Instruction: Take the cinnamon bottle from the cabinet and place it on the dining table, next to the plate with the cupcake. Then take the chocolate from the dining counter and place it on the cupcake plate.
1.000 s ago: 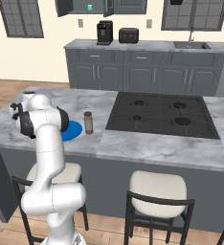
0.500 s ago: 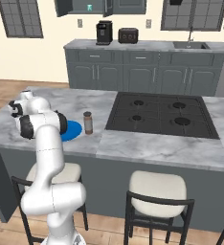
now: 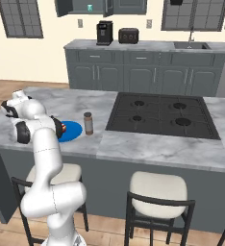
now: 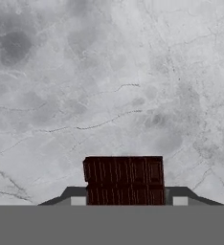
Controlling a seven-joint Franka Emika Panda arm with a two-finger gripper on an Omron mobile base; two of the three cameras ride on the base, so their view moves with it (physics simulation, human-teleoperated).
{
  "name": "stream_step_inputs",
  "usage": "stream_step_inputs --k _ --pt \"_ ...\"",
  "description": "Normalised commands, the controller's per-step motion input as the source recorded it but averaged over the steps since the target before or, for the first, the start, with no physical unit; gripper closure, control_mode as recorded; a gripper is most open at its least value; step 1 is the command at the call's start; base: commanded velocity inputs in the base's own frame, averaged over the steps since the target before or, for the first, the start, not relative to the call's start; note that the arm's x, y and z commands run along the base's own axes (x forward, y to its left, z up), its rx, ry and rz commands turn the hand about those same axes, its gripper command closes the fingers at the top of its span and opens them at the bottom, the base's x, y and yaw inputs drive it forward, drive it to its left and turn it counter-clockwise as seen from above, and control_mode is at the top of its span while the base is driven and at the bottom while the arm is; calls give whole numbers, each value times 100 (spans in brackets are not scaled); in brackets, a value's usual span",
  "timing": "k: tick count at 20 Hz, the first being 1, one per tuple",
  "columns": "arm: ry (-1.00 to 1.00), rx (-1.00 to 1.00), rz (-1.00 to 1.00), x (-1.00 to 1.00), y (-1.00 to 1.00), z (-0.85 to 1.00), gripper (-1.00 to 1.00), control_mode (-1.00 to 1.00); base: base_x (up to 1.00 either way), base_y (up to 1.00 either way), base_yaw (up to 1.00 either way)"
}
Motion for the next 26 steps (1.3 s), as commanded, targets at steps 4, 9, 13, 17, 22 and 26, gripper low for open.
stream_step_inputs --k 4,9,13,17,22,26 --pt "-2 6 -1 -3 -21 10 100 -100 0 0 0" --pt "-10 12 0 -17 -34 9 100 -100 0 0 0" --pt "-22 8 0 -38 -50 -2 100 -100 0 0 0" --pt "-24 10 1 -33 -52 -18 100 -100 0 0 0" --pt "-27 13 0 -38 -54 -34 100 -100 0 0 0" --pt "-21 15 0 -18 -58 -25 100 -100 0 0 0"
